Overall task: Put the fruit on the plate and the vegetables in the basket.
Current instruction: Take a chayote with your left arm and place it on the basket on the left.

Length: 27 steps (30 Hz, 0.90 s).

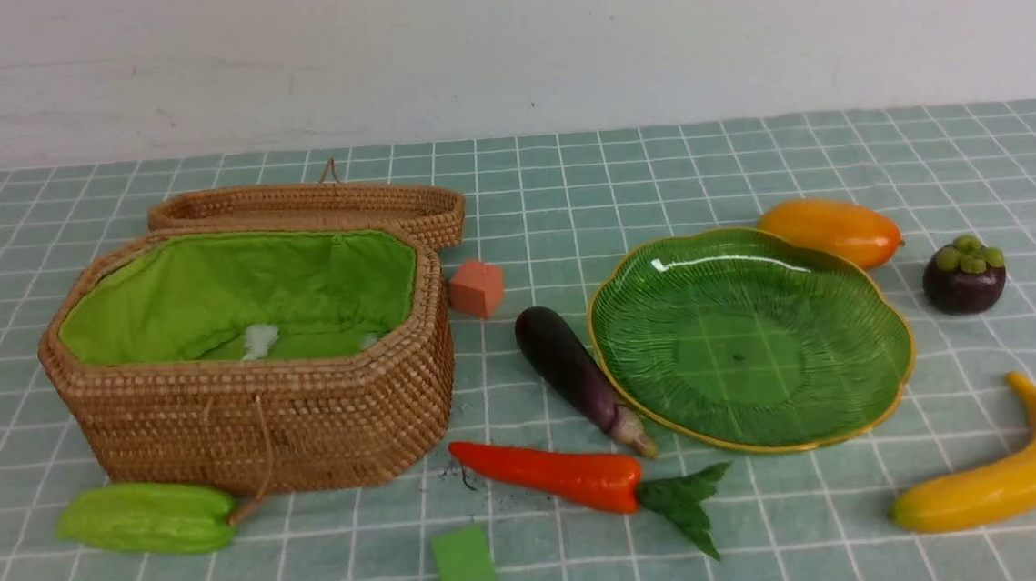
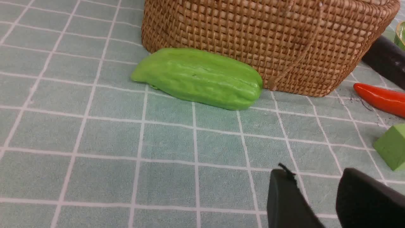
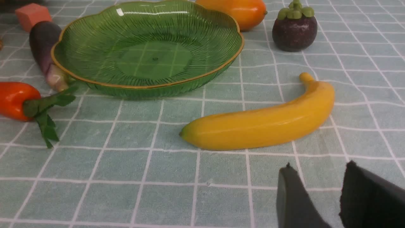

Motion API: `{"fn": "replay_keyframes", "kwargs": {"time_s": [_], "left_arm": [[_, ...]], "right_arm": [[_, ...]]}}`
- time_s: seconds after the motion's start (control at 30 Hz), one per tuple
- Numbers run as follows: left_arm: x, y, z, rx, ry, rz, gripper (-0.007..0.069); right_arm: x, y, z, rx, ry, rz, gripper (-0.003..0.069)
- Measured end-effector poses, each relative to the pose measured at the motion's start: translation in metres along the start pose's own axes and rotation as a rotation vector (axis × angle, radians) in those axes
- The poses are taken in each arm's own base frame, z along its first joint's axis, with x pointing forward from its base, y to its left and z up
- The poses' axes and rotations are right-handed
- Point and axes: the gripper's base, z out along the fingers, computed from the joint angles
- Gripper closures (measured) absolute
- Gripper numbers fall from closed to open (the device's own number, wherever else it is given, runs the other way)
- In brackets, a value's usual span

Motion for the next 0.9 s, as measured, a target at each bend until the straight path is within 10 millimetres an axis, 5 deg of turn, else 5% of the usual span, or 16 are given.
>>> {"fn": "replay_keyframes", "kwargs": {"time_s": [0.7,0.9], "left_arm": [[-0.003,-0.001,0.0,0.007,-0.03,-0.003,0.0386],[-0.025,-0.008,-0.004,0.136,-0.253,-0.385,0.0386]], "right_arm": [[0.0,0.0,0.0,0.0,0.0,0.0,0.0418],[0.0,0.0,0.0,0.0,0.0,0.0,0.0418]]}}
